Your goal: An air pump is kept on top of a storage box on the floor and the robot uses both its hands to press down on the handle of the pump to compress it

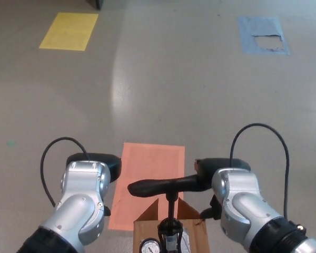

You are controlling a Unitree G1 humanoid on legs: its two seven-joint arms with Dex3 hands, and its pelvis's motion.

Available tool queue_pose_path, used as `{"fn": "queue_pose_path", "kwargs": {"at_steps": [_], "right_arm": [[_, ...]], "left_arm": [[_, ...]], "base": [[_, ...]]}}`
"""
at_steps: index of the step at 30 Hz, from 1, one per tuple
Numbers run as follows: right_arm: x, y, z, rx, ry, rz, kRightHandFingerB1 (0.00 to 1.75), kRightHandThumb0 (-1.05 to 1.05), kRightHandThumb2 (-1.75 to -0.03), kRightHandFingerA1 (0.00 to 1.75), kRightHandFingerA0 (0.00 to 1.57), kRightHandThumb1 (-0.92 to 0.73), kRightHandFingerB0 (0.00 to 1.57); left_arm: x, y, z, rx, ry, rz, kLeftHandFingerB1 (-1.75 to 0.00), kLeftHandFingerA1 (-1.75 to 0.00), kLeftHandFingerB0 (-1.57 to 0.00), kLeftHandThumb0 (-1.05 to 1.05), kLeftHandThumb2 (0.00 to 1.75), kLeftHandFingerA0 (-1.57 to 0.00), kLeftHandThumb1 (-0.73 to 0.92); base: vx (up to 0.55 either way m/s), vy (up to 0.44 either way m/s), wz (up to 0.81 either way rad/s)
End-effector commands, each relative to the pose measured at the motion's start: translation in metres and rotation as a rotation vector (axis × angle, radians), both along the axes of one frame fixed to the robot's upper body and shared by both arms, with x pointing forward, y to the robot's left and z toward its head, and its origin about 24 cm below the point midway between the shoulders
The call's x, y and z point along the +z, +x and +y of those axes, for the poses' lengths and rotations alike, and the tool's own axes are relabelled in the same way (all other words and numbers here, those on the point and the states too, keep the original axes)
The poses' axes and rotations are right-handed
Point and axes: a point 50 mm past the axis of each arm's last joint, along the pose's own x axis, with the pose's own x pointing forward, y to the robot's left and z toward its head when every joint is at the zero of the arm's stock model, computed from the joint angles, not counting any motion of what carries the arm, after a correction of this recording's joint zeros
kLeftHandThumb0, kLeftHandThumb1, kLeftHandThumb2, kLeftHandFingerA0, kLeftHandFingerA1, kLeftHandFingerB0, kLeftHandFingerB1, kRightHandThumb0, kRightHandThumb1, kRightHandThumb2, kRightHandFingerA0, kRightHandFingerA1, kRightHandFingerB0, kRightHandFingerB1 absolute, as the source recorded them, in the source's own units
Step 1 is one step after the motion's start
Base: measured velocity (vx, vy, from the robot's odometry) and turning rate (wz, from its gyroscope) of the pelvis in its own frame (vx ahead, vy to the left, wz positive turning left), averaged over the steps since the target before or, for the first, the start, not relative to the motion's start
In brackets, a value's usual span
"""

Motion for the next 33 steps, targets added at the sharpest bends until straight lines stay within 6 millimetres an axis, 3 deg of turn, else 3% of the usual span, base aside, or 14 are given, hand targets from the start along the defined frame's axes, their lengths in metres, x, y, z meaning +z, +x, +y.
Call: {"fn": "queue_pose_path", "kwargs": {"at_steps": [1,3,12,13,14,15,25,26,27,28,30,31,32,33], "right_arm": [[-0.014,-0.001,0.001,0.010,0.017,-0.050,0.32,-0.56,-0.82,0.36,0.00,-0.41,0.00],[-0.018,-0.001,0.001,0.012,0.014,-0.051,0.29,-0.64,-0.85,0.33,0.00,-0.46,0.00],[-0.029,-0.002,0.005,0.022,-0.003,-0.028,0.29,-0.66,-0.87,0.34,0.01,-0.49,0.00],[-0.030,-0.002,0.005,0.035,-0.010,-0.028,0.32,-0.69,-0.88,0.38,0.03,-0.51,0.02],[-0.032,-0.002,0.005,0.050,-0.021,-0.033,0.32,-0.69,-0.88,0.38,0.03,-0.51,0.02],[-0.033,-0.003,0.004,0.060,-0.030,-0.038,0.33,-0.70,-0.90,0.39,0.03,-0.54,0.03],[-0.051,-0.014,0.003,0.099,-0.031,-0.047,0.27,-0.59,-0.65,0.24,0.10,-0.75,0.15],[-0.053,-0.015,0.002,0.100,-0.029,-0.051,0.46,-0.33,-1.07,0.50,0.01,-0.55,0.00],[-0.054,-0.016,0.002,0.100,-0.026,-0.053,0.46,-0.33,-1.07,0.50,0.01,-0.55,0.00],[-0.055,-0.017,0.001,0.102,-0.027,-0.054,0.28,-0.61,-0.67,0.24,0.12,-0.79,0.17],[-0.057,-0.018,0.001,0.105,-0.030,-0.055,0.28,-0.61,-0.67,0.24,0.12,-0.79,0.17],[-0.059,-0.019,0.000,0.111,-0.045,-0.046,0.27,-0.65,-0.65,0.26,0.11,-0.80,0.17],[-0.061,-0.022,0.000,0.115,-0.053,-0.042,0.46,-0.35,-1.06,0.48,0.00,-0.52,0.00],[-0.064,-0.024,0.000,0.118,-0.055,-0.042,0.46,-0.35,-1.06,0.48,0.00,-0.52,0.00]], "left_arm": [[-0.004,-0.001,0.014,0.064,-0.022,-0.020,-0.22,-0.42,-0.02,-0.52,0.58,-0.19,0.52],[-0.002,-0.002,0.015,0.058,-0.025,-0.028,-0.24,-0.50,0.00,-0.60,0.76,-0.15,0.41],[0.021,-0.011,0.007,0.012,-0.095,-0.151,-0.21,-0.37,-0.04,-0.49,0.59,-0.13,0.54],[0.026,-0.012,0.003,-0.003,-0.110,-0.186,-0.49,-0.49,0.00,-0.30,0.99,0.00,0.51],[0.030,-0.013,0.000,-0.014,-0.124,-0.215,-0.49,-0.49,0.00,-0.30,0.99,0.00,0.51],[0.031,-0.014,-0.002,-0.026,-0.134,-0.237,-0.24,-0.38,-0.08,-0.39,0.59,-0.21,0.59],[0.017,-0.013,-0.008,-0.129,-0.244,-0.422,-0.39,-0.44,-0.12,-0.64,0.88,-0.21,0.67],[0.017,-0.014,-0.008,-0.136,-0.246,-0.420,-0.39,-0.44,-0.13,-0.66,0.90,-0.21,0.69],[0.016,-0.014,-0.008,-0.140,-0.243,-0.419,-0.39,-0.44,-0.13,-0.66,0.90,-0.21,0.69],[0.016,-0.014,-0.008,-0.145,-0.246,-0.422,-0.39,-0.44,-0.14,-0.66,0.91,-0.21,0.70],[0.016,-0.014,-0.008,-0.152,-0.252,-0.428,-0.39,-0.44,-0.14,-0.66,0.91,-0.21,0.70],[0.016,-0.015,-0.008,-0.160,-0.265,-0.433,-0.28,-0.34,-0.20,-0.63,0.64,-0.30,0.84],[0.016,-0.017,-0.008,-0.173,-0.279,-0.441,-0.29,-0.35,-0.20,-0.62,0.65,-0.30,0.84],[0.017,-0.019,-0.008,-0.186,-0.291,-0.450,-0.29,-0.35,-0.20,-0.62,0.65,-0.30,0.84]], "base": [[0.00,0.000,0.00],[0.00,0.000,0.00],[0.00,0.000,0.00],[0.00,0.000,0.00],[0.00,0.000,0.00],[0.00,0.000,0.00],[0.00,0.000,0.00],[0.00,0.000,0.00],[0.00,0.000,0.00],[0.00,0.000,0.00],[0.00,0.000,0.00],[0.00,0.000,0.00],[0.00,0.000,0.00],[0.00,0.000,0.00]]}}
